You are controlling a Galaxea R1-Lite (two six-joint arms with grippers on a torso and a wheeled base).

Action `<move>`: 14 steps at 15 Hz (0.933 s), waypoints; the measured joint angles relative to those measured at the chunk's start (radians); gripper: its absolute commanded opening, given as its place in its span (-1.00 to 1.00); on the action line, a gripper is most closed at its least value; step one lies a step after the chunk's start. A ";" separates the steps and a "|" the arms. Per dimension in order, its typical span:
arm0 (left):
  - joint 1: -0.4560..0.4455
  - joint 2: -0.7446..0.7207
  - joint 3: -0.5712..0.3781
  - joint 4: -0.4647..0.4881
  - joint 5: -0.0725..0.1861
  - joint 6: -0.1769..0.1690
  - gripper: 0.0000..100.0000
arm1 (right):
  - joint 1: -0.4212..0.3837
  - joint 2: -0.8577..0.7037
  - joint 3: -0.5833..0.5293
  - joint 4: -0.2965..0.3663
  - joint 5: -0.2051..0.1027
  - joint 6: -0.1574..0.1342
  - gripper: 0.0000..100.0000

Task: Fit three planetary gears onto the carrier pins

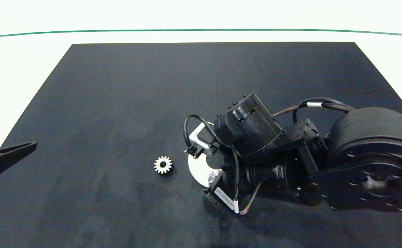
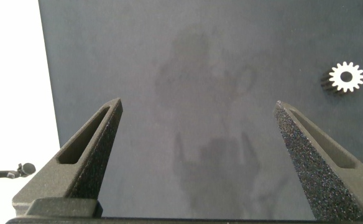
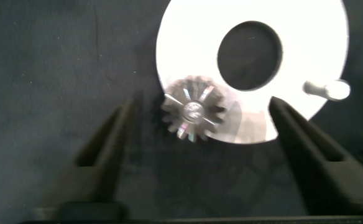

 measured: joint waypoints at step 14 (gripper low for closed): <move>-0.008 0.000 0.010 0.001 -0.001 -0.001 1.00 | -0.458 -0.577 0.593 -0.287 0.149 0.009 1.00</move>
